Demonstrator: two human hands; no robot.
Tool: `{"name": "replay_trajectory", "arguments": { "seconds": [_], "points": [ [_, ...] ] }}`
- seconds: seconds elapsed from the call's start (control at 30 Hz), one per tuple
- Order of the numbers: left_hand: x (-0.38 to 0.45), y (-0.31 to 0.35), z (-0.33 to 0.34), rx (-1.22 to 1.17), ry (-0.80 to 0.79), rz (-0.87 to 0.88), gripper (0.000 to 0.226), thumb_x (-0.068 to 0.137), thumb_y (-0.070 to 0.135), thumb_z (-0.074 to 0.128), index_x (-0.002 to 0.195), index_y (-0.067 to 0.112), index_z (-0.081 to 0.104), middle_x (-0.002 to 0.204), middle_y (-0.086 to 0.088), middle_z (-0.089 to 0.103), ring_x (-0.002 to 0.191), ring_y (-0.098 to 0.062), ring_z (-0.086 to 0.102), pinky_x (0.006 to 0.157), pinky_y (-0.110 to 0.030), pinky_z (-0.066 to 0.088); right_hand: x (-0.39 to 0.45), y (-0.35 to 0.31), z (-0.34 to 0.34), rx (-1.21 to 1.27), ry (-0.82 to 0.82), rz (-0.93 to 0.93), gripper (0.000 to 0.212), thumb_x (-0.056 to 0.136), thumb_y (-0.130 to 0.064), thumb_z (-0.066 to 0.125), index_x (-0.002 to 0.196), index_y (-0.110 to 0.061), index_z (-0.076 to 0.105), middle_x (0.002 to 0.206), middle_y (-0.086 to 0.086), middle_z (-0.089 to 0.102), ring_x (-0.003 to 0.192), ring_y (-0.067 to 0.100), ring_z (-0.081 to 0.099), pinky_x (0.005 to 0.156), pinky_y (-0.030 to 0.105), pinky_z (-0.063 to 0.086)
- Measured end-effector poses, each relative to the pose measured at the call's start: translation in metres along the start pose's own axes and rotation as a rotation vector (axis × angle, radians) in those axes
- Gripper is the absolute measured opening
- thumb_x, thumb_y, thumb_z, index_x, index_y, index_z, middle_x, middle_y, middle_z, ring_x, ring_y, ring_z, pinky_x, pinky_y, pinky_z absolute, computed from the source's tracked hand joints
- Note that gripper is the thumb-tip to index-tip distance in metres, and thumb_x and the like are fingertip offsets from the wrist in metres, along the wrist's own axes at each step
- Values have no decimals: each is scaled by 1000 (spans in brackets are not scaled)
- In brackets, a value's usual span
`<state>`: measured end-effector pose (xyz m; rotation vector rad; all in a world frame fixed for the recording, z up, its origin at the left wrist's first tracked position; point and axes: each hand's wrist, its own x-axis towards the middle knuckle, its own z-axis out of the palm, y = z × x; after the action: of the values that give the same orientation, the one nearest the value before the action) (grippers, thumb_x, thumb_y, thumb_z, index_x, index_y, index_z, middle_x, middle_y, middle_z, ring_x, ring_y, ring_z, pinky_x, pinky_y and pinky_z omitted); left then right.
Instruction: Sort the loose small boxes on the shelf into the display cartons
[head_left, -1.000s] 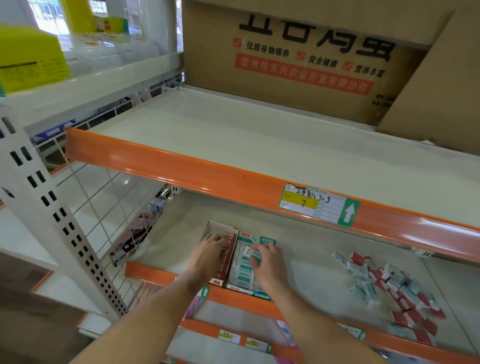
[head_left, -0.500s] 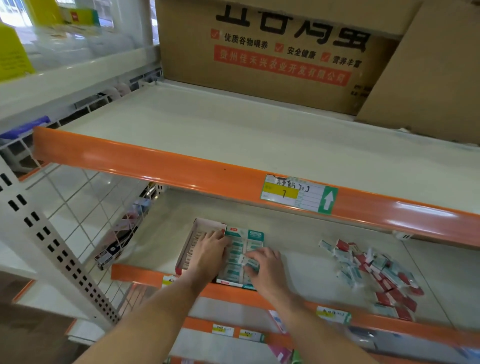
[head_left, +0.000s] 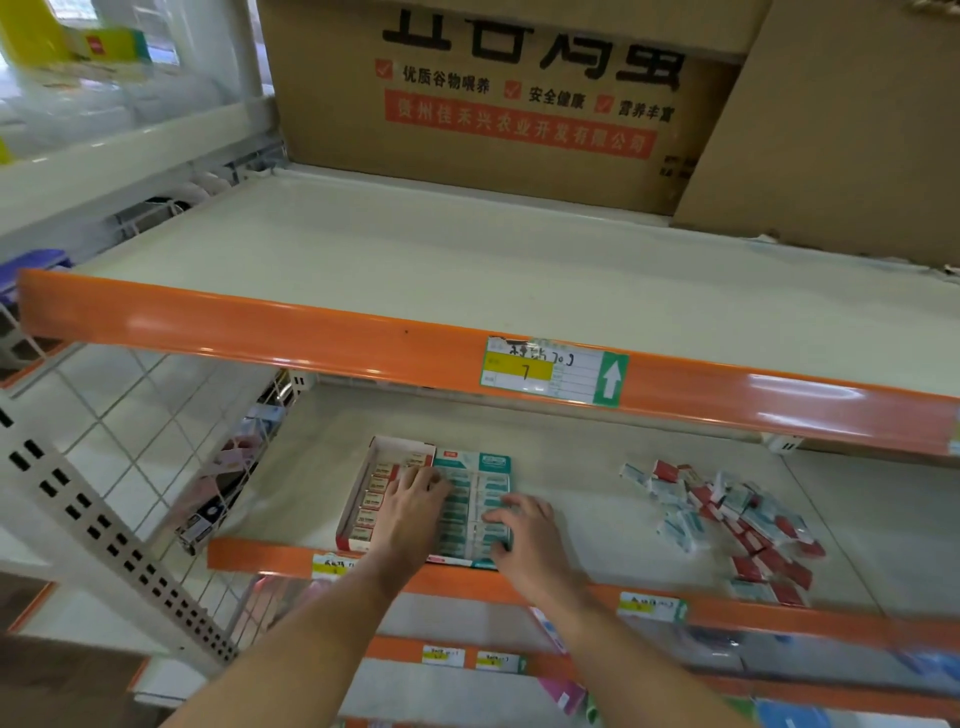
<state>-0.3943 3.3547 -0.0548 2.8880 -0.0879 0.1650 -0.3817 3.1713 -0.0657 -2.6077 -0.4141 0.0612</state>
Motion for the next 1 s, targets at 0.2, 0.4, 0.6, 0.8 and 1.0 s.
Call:
{"name": "replay_trajectory", "arguments": {
  "seconds": [0.2,0.4,0.6,0.8,1.0],
  "points": [
    [-3,-2,0,-12,-7,-14,46,85,25,68,128,26,52,139,0,46,132,-24,39,110,-42,38,-2,3,5,22,16,14,45,88,-10,64,130,-27,60,141,-11,45,134,11,32,115,22,27],
    [-1,2,-1,-44,21,-46,39,88,31,64,124,31,51,137,4,47,129,-21,39,109,-41,39,-3,3,7,68,48,21,41,92,-14,58,133,-22,58,141,-10,47,134,10,33,114,22,28],
    [8,16,-3,-43,1,-12,43,91,27,59,132,29,49,141,4,43,131,-21,38,113,-41,31,-2,11,-3,119,197,79,30,95,-14,56,123,-18,65,137,-6,50,132,9,39,105,16,32],
    [21,49,2,-76,-12,62,43,92,18,53,134,28,48,137,3,44,126,-18,40,108,-36,34,-12,40,-15,111,237,177,27,91,-10,57,115,-15,68,121,-2,56,119,16,49,98,27,44],
    [31,95,16,-76,-58,166,33,91,19,47,122,20,59,129,-1,50,120,-23,45,102,-36,37,-29,68,-23,107,253,262,29,91,-9,57,119,-14,64,122,1,55,118,19,49,95,27,43]
  ]
}}
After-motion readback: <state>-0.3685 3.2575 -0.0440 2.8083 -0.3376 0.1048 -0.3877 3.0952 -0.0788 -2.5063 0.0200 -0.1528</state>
